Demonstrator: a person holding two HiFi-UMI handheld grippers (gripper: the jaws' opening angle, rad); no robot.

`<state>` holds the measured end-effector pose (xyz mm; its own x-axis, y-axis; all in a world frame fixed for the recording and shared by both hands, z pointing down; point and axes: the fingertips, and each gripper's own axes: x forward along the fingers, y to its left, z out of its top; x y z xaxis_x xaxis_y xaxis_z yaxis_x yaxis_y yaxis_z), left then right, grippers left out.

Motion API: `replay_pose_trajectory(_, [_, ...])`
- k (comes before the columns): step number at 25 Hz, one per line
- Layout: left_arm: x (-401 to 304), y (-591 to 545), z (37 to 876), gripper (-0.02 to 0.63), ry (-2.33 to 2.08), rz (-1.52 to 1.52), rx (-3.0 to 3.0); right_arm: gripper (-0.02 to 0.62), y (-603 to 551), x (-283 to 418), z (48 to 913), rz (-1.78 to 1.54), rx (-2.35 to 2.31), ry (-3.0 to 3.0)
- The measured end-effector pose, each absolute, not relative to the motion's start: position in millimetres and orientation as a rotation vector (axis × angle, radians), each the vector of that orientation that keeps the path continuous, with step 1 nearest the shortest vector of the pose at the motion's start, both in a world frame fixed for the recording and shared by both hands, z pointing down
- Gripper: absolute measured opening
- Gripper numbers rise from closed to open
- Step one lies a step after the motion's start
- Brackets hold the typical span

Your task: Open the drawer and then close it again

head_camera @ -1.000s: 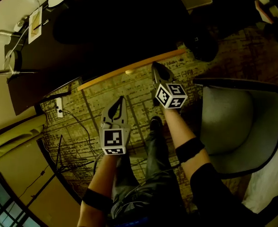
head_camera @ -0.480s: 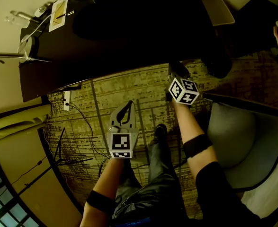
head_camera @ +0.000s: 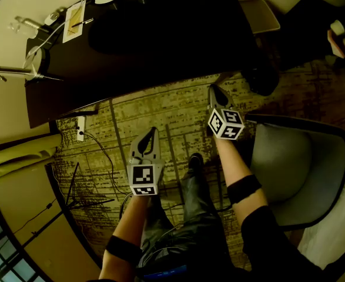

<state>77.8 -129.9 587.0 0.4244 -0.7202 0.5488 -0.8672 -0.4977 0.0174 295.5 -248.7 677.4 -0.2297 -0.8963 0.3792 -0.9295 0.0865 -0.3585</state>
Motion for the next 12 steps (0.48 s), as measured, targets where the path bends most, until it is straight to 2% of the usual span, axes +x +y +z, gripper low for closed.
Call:
replay_pose_trajectory(5, [61,-107,546,0.002,-1.349,0.677,2.400,0.000,-211,274,604,0.740,1.822,-2.296])
replay_pose_trajectory(12, [18,-71,474,0.002,-1.346,0.618,2.427,0.000,-147,211,476,0.579,1.655,-2.379])
